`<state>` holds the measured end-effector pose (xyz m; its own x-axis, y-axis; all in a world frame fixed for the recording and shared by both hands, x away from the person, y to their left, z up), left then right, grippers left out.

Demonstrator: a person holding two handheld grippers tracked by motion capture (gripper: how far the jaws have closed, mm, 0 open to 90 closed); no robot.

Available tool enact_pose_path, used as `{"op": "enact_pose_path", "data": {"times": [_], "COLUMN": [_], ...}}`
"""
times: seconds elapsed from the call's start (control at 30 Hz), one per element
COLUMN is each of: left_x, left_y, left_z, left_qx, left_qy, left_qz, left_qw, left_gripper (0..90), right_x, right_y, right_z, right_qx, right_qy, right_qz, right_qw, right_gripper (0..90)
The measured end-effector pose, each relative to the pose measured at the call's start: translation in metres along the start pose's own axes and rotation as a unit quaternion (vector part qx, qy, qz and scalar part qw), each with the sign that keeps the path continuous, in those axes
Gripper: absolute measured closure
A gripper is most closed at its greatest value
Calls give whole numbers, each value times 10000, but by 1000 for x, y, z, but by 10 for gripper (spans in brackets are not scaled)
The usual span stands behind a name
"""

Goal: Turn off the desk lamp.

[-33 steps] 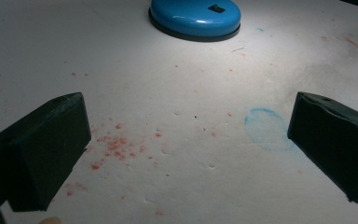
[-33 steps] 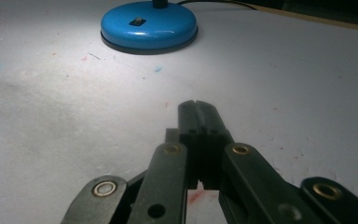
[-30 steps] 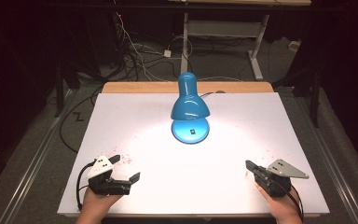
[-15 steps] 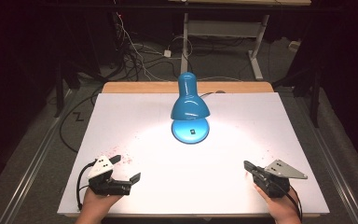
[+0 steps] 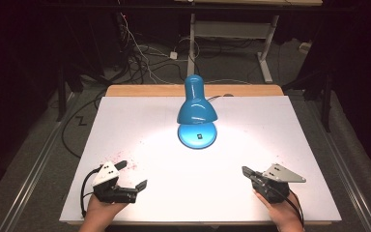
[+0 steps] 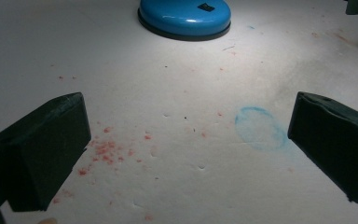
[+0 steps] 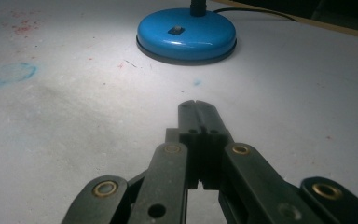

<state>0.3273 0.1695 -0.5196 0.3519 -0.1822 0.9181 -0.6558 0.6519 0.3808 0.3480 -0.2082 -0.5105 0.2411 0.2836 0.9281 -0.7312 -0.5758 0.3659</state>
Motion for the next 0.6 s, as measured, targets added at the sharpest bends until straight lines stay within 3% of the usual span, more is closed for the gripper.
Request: {"op": "enact_pose_path", "data": {"times": [0.2, 0.37, 0.43, 0.5, 0.6], "left_x": [1, 1, 1, 2, 3], "left_y": [0, -1, -2, -2, -2], "left_z": [-1, 1, 2, 1, 1], "left_qx": [-1, -28, -26, 77, 63], "left_qy": [19, 23, 16, -10, -48], "left_qz": [57, 64, 69, 118, 157], "left_qw": [10000, 10000, 10000, 9999, 9998], "left_gripper": [0, 0, 0, 0, 0], "right_x": [4, 7, 10, 12, 16], "right_y": [-3, -3, -5, -7, -10], "right_z": [-7, -11, -14, -16, -19], "right_qx": [118, 165, 283, 312, 354], "right_qy": [69, 28, -83, -43, -10], "right_qz": [43, 79, 101, 87, 88], "right_qw": [9999, 9998, 9995, 9995, 9993], "right_gripper": [900, 900, 900, 900, 900]}}
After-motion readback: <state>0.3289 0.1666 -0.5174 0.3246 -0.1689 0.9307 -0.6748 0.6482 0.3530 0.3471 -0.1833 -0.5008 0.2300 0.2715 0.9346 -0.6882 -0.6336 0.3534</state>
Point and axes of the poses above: each handheld gripper's, and its own axes: y roughly backward along the jaws, x roughly out of its top, z roughly to its right, the point moved 8 cm from there along -y, roughly forward along the jaws, and after that the axes turned 5 degrees about z, right-handed, at the moved point
